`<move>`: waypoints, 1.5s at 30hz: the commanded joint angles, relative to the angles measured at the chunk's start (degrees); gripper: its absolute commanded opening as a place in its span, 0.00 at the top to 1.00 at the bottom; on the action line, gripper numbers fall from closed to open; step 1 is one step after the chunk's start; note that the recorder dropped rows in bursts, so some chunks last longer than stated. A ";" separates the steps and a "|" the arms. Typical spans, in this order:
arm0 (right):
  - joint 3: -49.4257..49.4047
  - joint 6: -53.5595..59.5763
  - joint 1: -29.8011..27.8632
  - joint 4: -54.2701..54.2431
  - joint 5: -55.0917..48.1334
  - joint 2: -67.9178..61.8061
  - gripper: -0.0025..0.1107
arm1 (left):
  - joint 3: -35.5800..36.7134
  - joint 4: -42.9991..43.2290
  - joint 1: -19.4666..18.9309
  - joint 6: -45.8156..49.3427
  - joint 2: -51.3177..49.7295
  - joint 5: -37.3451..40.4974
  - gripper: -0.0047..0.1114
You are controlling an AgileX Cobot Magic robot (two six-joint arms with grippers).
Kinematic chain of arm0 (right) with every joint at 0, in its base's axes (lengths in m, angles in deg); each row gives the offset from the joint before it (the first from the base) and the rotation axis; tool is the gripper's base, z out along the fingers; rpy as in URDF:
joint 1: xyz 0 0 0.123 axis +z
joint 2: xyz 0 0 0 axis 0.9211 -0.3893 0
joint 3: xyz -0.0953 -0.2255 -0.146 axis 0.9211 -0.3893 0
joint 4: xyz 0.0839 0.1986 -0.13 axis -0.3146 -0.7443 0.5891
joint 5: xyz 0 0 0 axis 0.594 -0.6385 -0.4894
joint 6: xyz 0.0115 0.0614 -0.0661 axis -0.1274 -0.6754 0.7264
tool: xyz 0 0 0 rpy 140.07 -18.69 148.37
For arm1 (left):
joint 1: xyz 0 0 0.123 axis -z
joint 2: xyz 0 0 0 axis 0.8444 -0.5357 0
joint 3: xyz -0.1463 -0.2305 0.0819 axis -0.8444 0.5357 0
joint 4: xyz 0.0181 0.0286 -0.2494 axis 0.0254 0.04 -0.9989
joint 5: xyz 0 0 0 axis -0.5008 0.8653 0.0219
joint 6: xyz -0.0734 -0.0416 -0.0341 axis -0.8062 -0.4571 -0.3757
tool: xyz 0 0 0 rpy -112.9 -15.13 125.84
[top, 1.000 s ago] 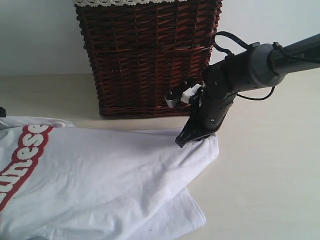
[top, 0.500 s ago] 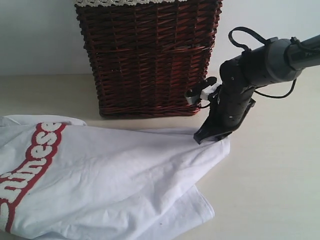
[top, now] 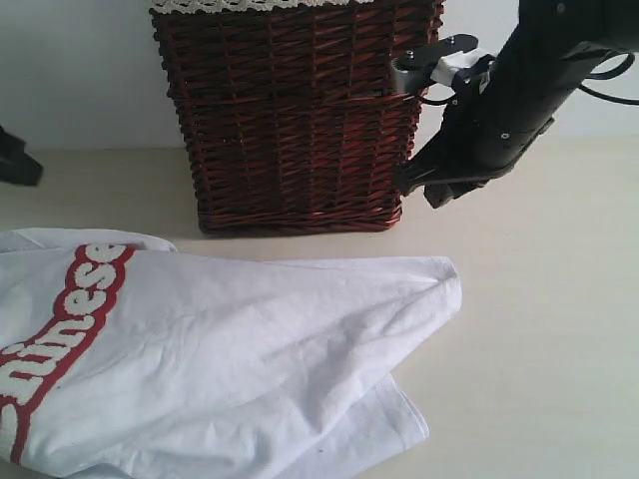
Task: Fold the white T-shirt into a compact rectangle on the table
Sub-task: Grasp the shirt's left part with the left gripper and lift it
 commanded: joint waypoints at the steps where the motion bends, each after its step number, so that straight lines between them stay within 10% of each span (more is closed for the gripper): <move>1: -1.73 2.42 -0.22 -2.82 -7.19 4.87 0.70 | 11.23 6.81 13.45 4.00 7.65 2.31 0.70; 5: -6.75 2.69 -0.22 -5.12 -2.55 10.15 0.70 | 23.06 14.83 32.39 -0.65 13.45 0.91 0.70; 9: -6.75 8.66 -0.22 -13.50 -3.82 12.76 0.70 | 31.85 27.37 47.05 -17.45 9.17 -17.58 0.59; 16: -6.75 10.16 -0.22 -15.12 -3.78 13.41 0.70 | 31.23 40.85 48.23 -30.11 -0.07 -17.70 0.45; 21: -6.75 10.14 -0.22 -15.12 -3.56 13.41 0.70 | 26.46 42.23 48.54 -29.27 1.07 -12.79 0.95; 23: -6.75 10.14 -0.22 -15.12 -3.56 13.41 0.70 | 23.55 41.29 49.00 -28.00 2.36 -8.06 0.95; 31: -6.75 10.14 -0.22 -15.12 -2.53 13.31 0.70 | 6.99 26.23 43.05 -5.71 4.68 10.02 0.96; 38: -6.75 10.14 -0.22 -15.12 -2.53 13.31 0.70 | 2.77 18.71 27.03 -5.56 4.02 -15.69 0.95; 45: -6.75 10.14 -0.22 -15.12 -2.53 13.31 0.70 | 2.77 18.29 14.09 -8.88 -2.32 -18.90 0.59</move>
